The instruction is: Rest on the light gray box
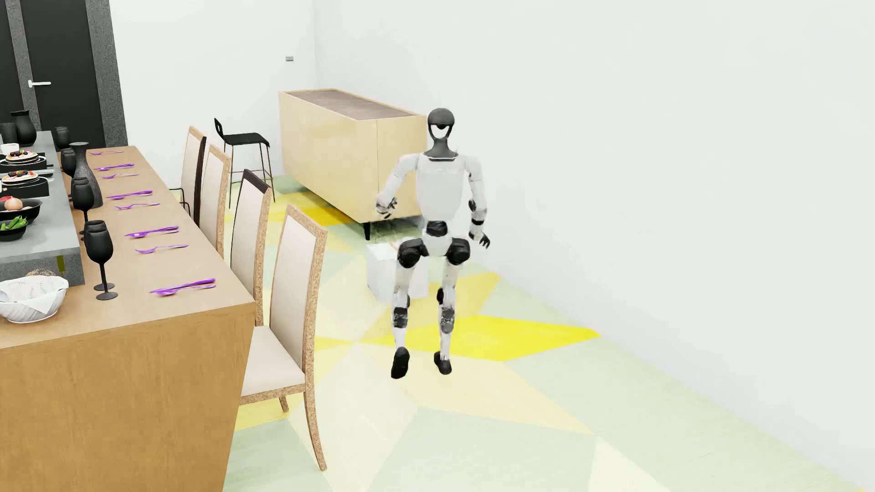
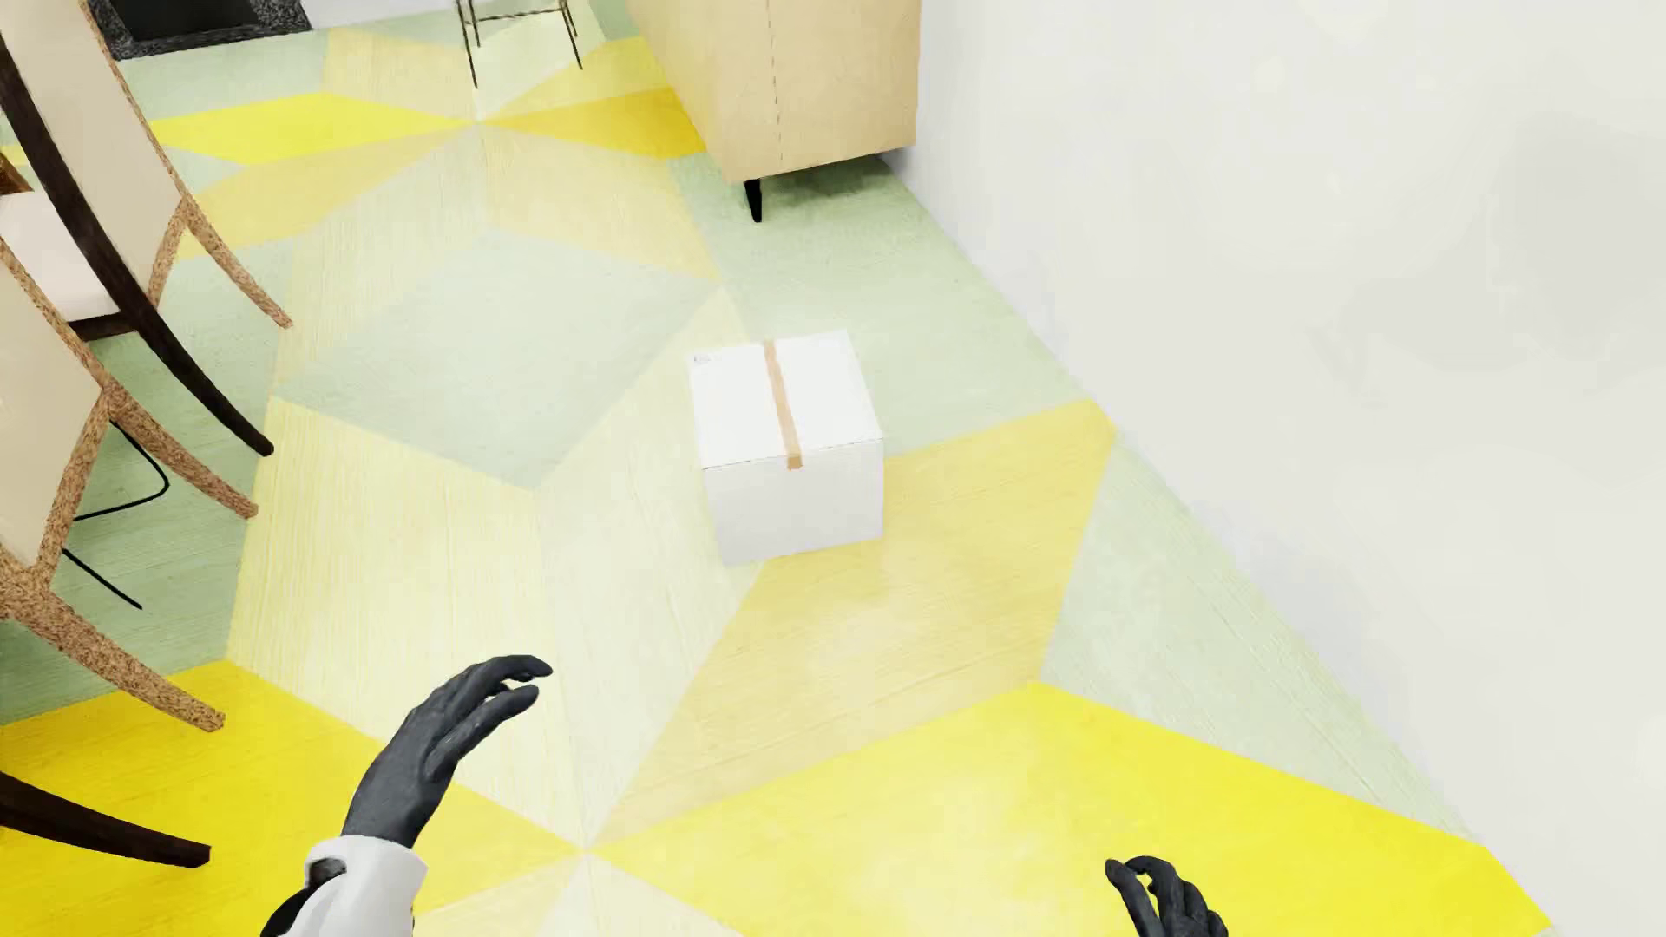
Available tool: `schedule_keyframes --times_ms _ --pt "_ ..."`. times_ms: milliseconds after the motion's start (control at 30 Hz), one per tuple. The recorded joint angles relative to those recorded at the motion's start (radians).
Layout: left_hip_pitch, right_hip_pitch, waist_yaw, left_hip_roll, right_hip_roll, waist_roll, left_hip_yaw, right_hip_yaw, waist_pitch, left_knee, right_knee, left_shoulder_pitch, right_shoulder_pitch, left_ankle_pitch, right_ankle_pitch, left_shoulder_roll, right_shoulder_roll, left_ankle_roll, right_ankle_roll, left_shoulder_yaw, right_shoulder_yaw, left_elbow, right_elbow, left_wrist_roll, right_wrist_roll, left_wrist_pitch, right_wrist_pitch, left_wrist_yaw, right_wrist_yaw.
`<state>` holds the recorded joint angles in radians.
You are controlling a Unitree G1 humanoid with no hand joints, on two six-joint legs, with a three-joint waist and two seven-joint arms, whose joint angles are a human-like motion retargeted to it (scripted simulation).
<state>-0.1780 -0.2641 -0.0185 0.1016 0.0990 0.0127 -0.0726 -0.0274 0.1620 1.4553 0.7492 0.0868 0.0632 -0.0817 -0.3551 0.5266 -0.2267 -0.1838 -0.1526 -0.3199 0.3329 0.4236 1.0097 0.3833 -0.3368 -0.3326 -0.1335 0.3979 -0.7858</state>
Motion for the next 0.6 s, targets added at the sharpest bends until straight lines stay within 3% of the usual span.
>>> schedule_keyframes --times_ms 33,67,100,133,167,200,233,267,300,333,367,400,433,467,500,533,600 --pt "-0.103 0.062 0.017 -0.013 0.022 -0.001 -0.02 0.06 0.024 0.019 -0.028 0.008 -0.021 -0.027 -0.017 -0.011 0.002 0.011 -0.014 -0.005 0.006 0.015 -0.125 -0.014 0.045 0.006 0.016 -0.032 0.079" --pt "-0.186 0.121 0.037 -0.026 0.033 -0.011 -0.032 0.083 0.027 -0.031 -0.05 0.029 -0.028 -0.041 -0.054 -0.021 -0.003 0.018 -0.018 0.014 0.037 0.029 -0.191 -0.045 0.034 0.011 -0.012 -0.024 0.096" --pt "-0.244 0.186 0.049 -0.049 0.036 -0.018 -0.056 0.116 0.036 -0.13 -0.077 0.035 -0.058 -0.071 -0.089 -0.029 -0.019 0.033 -0.02 0.038 0.028 0.034 -0.251 -0.054 -0.005 0.023 -0.04 0.002 0.209" --pt "-0.278 0.23 0.069 -0.07 0.009 -0.024 -0.081 0.135 0.044 -0.276 -0.079 0.045 -0.068 -0.071 -0.125 -0.036 -0.031 0.029 0.019 0.058 0.036 0.028 -0.29 -0.038 -0.061 0.004 -0.049 0.034 0.244" --pt "-0.288 0.257 0.083 -0.065 -0.011 -0.021 -0.117 0.173 0.058 -0.48 -0.086 0.046 -0.095 -0.021 -0.137 -0.049 -0.045 0.019 0.044 0.088 0.062 0.013 -0.334 -0.023 -0.087 0.061 -0.068 0.044 0.308" --pt "-0.298 0.235 0.097 -0.054 -0.049 -0.019 -0.153 0.194 0.061 -0.685 -0.013 0.056 -0.11 0.055 -0.166 -0.046 -0.068 0.003 0.094 0.114 0.082 -0.003 -0.386 0.019 -0.103 0.06 -0.078 0.042 0.362" --pt "-0.293 0.187 0.066 -0.017 -0.063 0.024 -0.195 0.221 0.052 -0.908 0.075 0.099 -0.113 0.168 -0.187 -0.059 -0.084 -0.002 0.143 0.188 0.192 -0.043 -0.398 0.046 -0.089 0.097 -0.076 0.013 0.282" --pt "-0.246 0.181 0.058 0.037 -0.085 0.035 -0.219 0.241 0.076 -1.058 0.121 0.138 -0.11 0.285 -0.192 -0.05 -0.08 0.002 0.187 0.222 0.219 -0.057 -0.44 0.066 -0.103 0.108 -0.107 0.023 0.314" --pt "-0.229 0.146 0.071 0.09 -0.093 0.052 -0.252 0.27 0.092 -1.045 0.192 0.179 -0.09 0.263 -0.199 -0.041 -0.076 -0.087 0.202 0.242 0.238 -0.058 -0.464 0.076 -0.077 0.097 -0.101 0.014 0.232" --pt "-0.199 0.124 0.059 0.114 -0.12 0.059 -0.241 0.346 0.155 -1.007 0.244 0.176 -0.099 0.265 -0.192 -0.024 -0.083 -0.178 0.247 0.255 0.246 -0.047 -0.493 0.071 -0.063 0.099 -0.088 0.019 0.148" --pt "-0.196 0.11 0.061 0.087 -0.181 0.099 -0.23 0.343 0.163 -0.922 0.27 0.181 -0.06 0.161 -0.179 -0.014 -0.112 -0.212 0.283 0.205 0.153 -0.027 -0.507 0.105 -0.078 0.08 -0.076 -0.054 0.117" --pt "-0.191 0.042 0.019 0.05 -0.209 0.105 -0.114 0.328 0.172 -0.859 0.358 0.178 -0.048 0.057 -0.159 0.014 -0.114 -0.116 0.228 0.175 0.116 0.031 -0.498 0.1 -0.087 0.063 -0.06 -0.082 0.094" --pt "-0.254 -0.051 0.019 -0.002 -0.204 0.098 -0.13 0.349 0.187 -0.745 0.478 0.118 -0.065 0.015 -0.135 0.058 -0.091 -0.088 0.098 0.076 0.071 0.117 -0.419 0.112 -0.062 0.058 0.014 -0.151 0.038" --pt "-0.26 -0.066 0.028 -0.061 -0.203 0.084 -0.167 0.363 0.247 -0.683 0.557 0.024 -0.094 -0.063 -0.183 0.085 -0.072 -0.086 0.032 -0.057 0.035 0.228 -0.366 0.137 -0.032 0.061 0.086 -0.122 -0.071" --pt "-0.203 -0.096 0.018 -0.07 -0.202 0.075 -0.151 0.331 0.286 -0.748 0.617 -0.024 -0.1 -0.094 -0.208 0.105 -0.046 -0.036 0.059 -0.099 0.028 0.291 -0.348 0.159 0.027 0.108 0.088 -0.173 -0.122" --pt "-0.228 -0.159 0.026 -0.093 -0.201 0.072 -0.106 0.298 0.281 -0.7 0.667 -0.048 -0.077 -0.115 -0.186 0.092 -0.053 0.002 0.145 -0.096 0.039 0.346 -0.34 0.138 0.046 0.129 0.082 -0.242 -0.1" --pt "-0.237 -0.113 0.043 -0.105 -0.248 0.045 -0.066 0.183 0.318 -0.668 0.621 -0.093 -0.081 -0.178 -0.177 0.054 -0.12 0.01 0.15 -0.02 0.057 0.376 -0.365 0.139 0.006 0.15 0.032 -0.229 -0.003"
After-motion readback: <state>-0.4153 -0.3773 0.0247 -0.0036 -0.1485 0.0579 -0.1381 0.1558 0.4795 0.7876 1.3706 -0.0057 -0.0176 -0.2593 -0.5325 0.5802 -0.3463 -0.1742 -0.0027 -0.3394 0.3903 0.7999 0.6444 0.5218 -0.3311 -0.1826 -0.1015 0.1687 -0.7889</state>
